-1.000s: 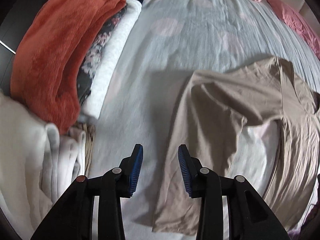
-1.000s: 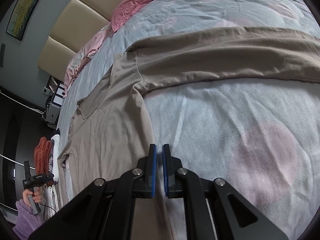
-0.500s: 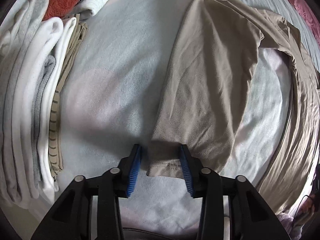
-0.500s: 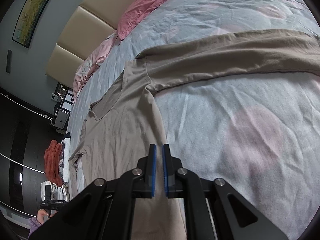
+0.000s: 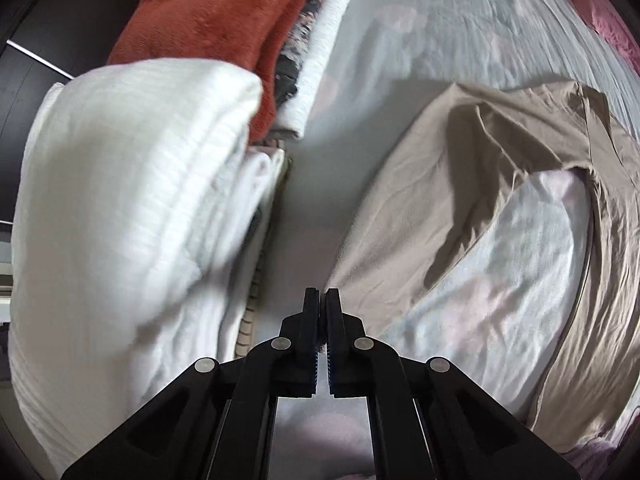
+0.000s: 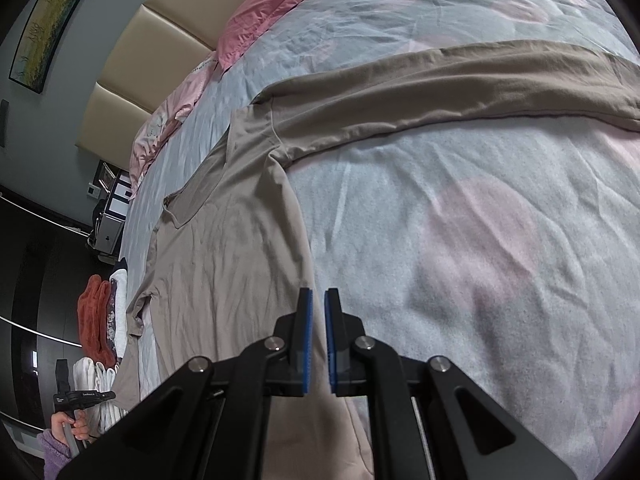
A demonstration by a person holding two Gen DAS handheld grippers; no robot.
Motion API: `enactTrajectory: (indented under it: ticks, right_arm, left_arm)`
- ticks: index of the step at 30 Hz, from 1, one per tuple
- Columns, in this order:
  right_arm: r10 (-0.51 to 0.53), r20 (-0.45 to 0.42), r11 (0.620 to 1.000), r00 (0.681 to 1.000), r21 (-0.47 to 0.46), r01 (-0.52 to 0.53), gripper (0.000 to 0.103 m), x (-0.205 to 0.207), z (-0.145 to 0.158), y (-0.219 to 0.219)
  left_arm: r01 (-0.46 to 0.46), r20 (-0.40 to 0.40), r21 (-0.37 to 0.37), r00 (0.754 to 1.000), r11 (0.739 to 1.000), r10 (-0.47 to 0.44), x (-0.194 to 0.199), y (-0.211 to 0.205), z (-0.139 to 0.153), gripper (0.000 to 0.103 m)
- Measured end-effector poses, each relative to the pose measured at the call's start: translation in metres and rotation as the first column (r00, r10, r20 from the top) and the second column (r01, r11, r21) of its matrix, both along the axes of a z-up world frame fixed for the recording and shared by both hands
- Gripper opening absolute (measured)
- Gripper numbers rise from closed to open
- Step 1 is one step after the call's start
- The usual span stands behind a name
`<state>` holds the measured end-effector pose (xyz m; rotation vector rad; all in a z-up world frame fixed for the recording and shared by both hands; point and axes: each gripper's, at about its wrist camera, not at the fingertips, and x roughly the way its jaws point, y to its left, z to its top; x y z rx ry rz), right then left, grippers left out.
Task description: Fold clothes
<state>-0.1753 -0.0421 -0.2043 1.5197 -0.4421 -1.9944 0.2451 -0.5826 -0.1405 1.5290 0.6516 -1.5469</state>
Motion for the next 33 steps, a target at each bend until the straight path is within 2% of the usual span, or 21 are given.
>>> enactTrajectory:
  ticks: [5,8,10,12,16,19,21,25,27,30,33]
  right_arm:
    - [-0.006,0.003,1.0,1.0,0.003,0.006,0.008,-0.001,-0.001,0.0]
    - [-0.001,-0.001,1.0,1.0,0.005,0.001,0.008,-0.002,-0.002,-0.002]
    - [0.003,0.0,1.0,1.0,0.008,-0.003,0.008,-0.004,-0.004,-0.004]
    - [0.006,-0.001,1.0,1.0,0.006,-0.006,0.008,-0.005,-0.005,-0.005]
    - [0.024,-0.02,1.0,1.0,0.008,-0.024,0.008,-0.005,-0.002,-0.01]
    - [0.043,-0.057,0.999,0.997,0.027,-0.041,0.008,-0.001,0.004,-0.016]
    - [0.055,-0.091,0.998,0.994,0.046,-0.051,0.008,0.003,0.011,-0.02]
    - [0.096,-0.123,0.991,0.988,0.109,-0.083,0.008,0.011,0.016,-0.027]
    - [0.116,-0.121,0.988,0.986,0.119,-0.102,0.008,0.013,0.015,-0.028]
    - [0.138,-0.107,0.986,0.985,0.112,-0.126,0.008,0.014,0.011,-0.03]
    - [0.155,-0.078,0.984,0.985,0.097,-0.147,0.008,0.013,0.005,-0.031]
  left_arm:
    - [-0.02,-0.061,-0.033,0.998,0.999,0.018,-0.004,-0.023,0.044,0.003]
    - [-0.02,-0.085,-0.095,0.996,0.995,0.012,-0.014,-0.034,0.083,0.003]
    - [-0.02,-0.09,-0.141,0.996,0.99,0.008,-0.003,-0.044,0.109,0.003]
    - [-0.015,-0.095,-0.152,0.995,0.988,0.001,-0.012,-0.057,0.124,0.003]
    - [0.032,-0.134,-0.12,0.99,0.992,-0.048,-0.035,-0.058,0.144,0.003]
    - [0.076,-0.207,-0.068,0.974,0.995,-0.088,-0.064,-0.04,0.149,0.003]
    - [0.127,-0.223,-0.055,0.965,0.99,-0.136,-0.087,-0.019,0.153,0.003]
    - [0.232,-0.264,-0.02,0.937,0.973,-0.229,-0.146,0.031,0.153,0.003]
    - [0.299,-0.281,-0.009,0.915,0.954,-0.29,-0.181,0.06,0.152,0.003]
    - [0.418,-0.306,0.006,0.866,0.908,-0.397,-0.231,0.113,0.149,0.003]
    - [0.527,-0.306,0.025,0.813,0.849,-0.496,-0.273,0.165,0.141,0.003]
